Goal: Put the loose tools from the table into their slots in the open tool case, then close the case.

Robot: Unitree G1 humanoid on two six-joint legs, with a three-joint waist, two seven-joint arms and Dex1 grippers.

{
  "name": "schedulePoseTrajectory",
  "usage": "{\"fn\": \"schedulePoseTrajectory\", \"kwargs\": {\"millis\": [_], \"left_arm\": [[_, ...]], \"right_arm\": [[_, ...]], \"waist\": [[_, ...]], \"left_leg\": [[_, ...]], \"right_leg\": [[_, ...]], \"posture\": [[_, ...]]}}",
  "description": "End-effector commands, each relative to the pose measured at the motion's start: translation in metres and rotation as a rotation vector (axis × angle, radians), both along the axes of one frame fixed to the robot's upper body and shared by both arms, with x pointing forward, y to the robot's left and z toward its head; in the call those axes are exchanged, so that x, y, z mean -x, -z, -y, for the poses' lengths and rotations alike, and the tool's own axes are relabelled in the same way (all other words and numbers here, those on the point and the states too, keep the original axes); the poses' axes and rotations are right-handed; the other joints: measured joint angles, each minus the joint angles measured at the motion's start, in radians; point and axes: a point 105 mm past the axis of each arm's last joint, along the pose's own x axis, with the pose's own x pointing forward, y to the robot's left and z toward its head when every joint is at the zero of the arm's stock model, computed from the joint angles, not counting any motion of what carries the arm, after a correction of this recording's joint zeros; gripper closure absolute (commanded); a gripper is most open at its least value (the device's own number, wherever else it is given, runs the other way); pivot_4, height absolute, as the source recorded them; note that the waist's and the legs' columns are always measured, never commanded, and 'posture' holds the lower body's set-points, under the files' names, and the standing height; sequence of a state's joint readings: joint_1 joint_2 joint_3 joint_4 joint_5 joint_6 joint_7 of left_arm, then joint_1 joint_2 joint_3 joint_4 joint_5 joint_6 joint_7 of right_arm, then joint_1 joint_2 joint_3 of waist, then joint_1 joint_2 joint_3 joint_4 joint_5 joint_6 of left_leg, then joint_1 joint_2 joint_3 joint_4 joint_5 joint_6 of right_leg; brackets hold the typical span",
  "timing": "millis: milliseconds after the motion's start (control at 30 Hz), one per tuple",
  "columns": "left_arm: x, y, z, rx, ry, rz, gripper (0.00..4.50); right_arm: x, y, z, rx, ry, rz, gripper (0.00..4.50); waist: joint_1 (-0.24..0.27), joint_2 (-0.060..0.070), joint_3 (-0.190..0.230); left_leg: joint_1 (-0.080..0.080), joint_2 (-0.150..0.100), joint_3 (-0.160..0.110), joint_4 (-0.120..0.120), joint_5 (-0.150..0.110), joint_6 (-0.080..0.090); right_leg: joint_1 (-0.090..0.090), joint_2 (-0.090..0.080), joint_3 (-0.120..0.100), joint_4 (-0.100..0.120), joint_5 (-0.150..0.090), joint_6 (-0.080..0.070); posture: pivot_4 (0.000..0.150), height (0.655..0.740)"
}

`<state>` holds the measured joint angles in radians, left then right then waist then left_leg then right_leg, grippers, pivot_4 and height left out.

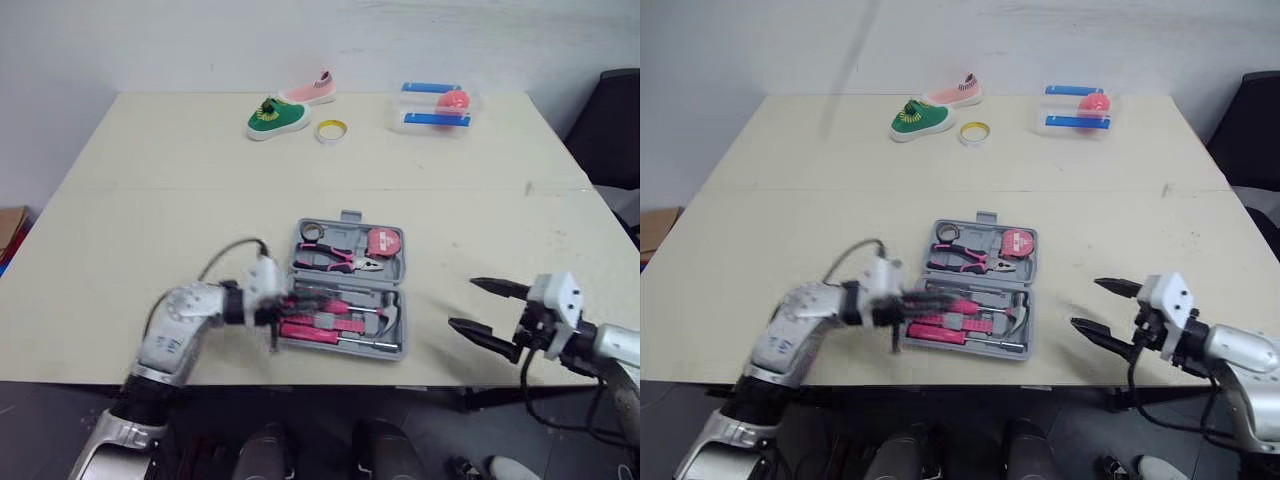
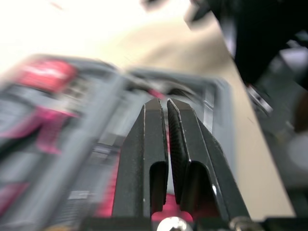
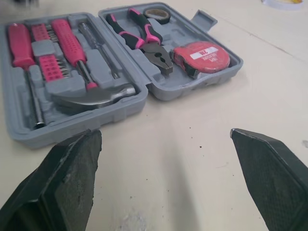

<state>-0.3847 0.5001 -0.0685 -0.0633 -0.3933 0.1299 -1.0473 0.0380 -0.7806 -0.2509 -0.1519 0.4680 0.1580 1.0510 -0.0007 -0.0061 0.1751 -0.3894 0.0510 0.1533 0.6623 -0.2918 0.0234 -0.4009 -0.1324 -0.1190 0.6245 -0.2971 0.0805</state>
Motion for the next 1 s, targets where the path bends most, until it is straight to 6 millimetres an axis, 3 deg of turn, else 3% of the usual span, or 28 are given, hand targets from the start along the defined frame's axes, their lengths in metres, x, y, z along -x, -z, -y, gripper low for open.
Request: {"fn": "schedulePoseTrajectory", "kwargs": {"millis": [33,167,267,600,1000], "left_arm": [[-0.022,-0.006,-0.035,-0.028,-0.158,0.03,4.5],[-0.046,0.012,-0.069,-0.165,-0.333,0.019,4.5],[-0.047,0.031,-0.074,-0.187,-0.38,-0.045,4.5],[-0.05,0.051,-0.036,-0.168,-0.351,-0.116,4.5],[-0.048,0.058,-0.032,-0.161,-0.356,-0.205,4.5]], "right_arm": [[-0.009,0.005,-0.009,0.039,-0.009,0.0,0.84],[-0.024,0.014,-0.015,0.071,0.002,0.021,2.86],[-0.034,0.025,-0.022,0.116,-0.004,0.015,4.42],[-0.054,0.035,-0.041,0.156,-0.056,0.03,4.47],[-0.071,0.029,-0.067,0.139,-0.134,0.04,4.47]], "waist": [[-0.001,0.0,0.0],[-0.002,-0.001,0.001],[-0.001,-0.001,0.001],[-0.006,-0.002,0.002],[-0.011,-0.002,0.002]], "left_leg": [[0.0,0.0,0.0,0.0,0.0,0.0],[0.001,-0.002,0.001,0.0,-0.001,0.003],[-0.001,-0.002,0.001,0.0,0.0,0.003],[-0.001,-0.003,0.001,0.001,0.0,0.003],[-0.001,-0.002,0.001,0.0,0.001,0.001]], "right_leg": [[0.0,0.001,0.0,0.0,0.0,0.0],[0.001,0.001,-0.006,0.0,0.0,0.001],[0.0,0.001,-0.01,-0.001,0.0,0.001],[0.0,0.0,-0.01,0.0,0.002,0.003],[-0.001,0.0,-0.01,0.0,0.001,0.003]], "posture": [[0.15,0.74],[0.15,0.74],[0.15,0.74],[0.15,0.74],[0.15,0.74]]}}
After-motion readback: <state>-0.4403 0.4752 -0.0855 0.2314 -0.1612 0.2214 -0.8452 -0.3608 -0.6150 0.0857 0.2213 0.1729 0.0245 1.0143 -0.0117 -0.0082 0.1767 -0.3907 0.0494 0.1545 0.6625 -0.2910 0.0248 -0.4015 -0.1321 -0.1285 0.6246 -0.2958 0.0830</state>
